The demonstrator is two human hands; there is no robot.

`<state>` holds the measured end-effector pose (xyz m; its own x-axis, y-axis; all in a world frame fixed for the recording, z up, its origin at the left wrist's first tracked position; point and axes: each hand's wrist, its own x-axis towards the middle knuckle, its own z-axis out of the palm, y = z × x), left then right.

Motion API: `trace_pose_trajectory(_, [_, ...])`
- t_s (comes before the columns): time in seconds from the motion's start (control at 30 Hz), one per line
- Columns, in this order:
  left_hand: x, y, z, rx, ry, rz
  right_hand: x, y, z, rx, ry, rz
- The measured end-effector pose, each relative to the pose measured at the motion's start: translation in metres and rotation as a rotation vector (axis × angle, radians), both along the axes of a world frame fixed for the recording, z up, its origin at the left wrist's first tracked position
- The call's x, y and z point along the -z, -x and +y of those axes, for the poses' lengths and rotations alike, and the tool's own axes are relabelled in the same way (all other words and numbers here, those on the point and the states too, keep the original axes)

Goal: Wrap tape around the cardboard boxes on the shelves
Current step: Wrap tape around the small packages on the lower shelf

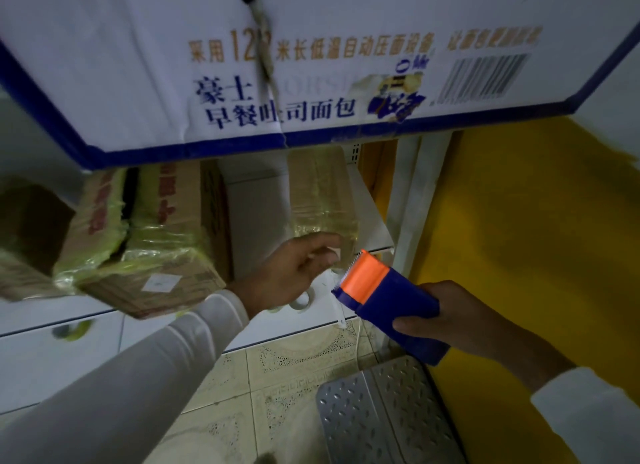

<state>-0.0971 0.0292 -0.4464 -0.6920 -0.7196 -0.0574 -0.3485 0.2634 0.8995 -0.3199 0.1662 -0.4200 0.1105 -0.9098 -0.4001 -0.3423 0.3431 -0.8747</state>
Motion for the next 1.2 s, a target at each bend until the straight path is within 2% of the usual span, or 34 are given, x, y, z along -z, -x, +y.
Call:
trace_pose_trajectory(0.1, [-0.001, 0.0, 0.005, 0.099, -0.215, 0.047, -0.006, -0.003, -0.004, -0.054, 0.019, -0.002])
trace_pose_trajectory(0.2, [-0.009, -0.004, 0.007, 0.107, -0.262, 0.046, -0.009, -0.004, -0.007, -0.096, 0.031, 0.004])
trace_pose_trajectory(0.4, [-0.01, -0.013, 0.016, 0.041, -0.224, 0.014, -0.01, -0.003, -0.014, -0.156, 0.012, 0.068])
trace_pose_trajectory(0.57, [-0.004, -0.019, 0.016, -0.14, -0.195, 0.085, -0.018, -0.007, -0.03, -0.273, -0.073, 0.081])
trace_pose_trajectory(0.67, [-0.005, -0.023, 0.009, -0.193, -0.147, 0.105, -0.031, -0.002, -0.049, -0.326, -0.106, 0.169])
trace_pose_trajectory(0.8, [-0.01, -0.044, -0.012, -0.393, -0.068, 0.205, -0.057, 0.028, -0.071, -0.314, -0.124, 0.332])
trace_pose_trajectory(0.97, [0.002, -0.041, -0.031, -0.498, -0.054, 0.176, -0.072, 0.056, -0.091, -0.212, -0.122, 0.401])
trace_pose_trajectory(1.2, [0.018, -0.027, -0.041, -0.55, -0.08, 0.051, -0.058, 0.056, -0.104, -0.204, -0.176, 0.407])
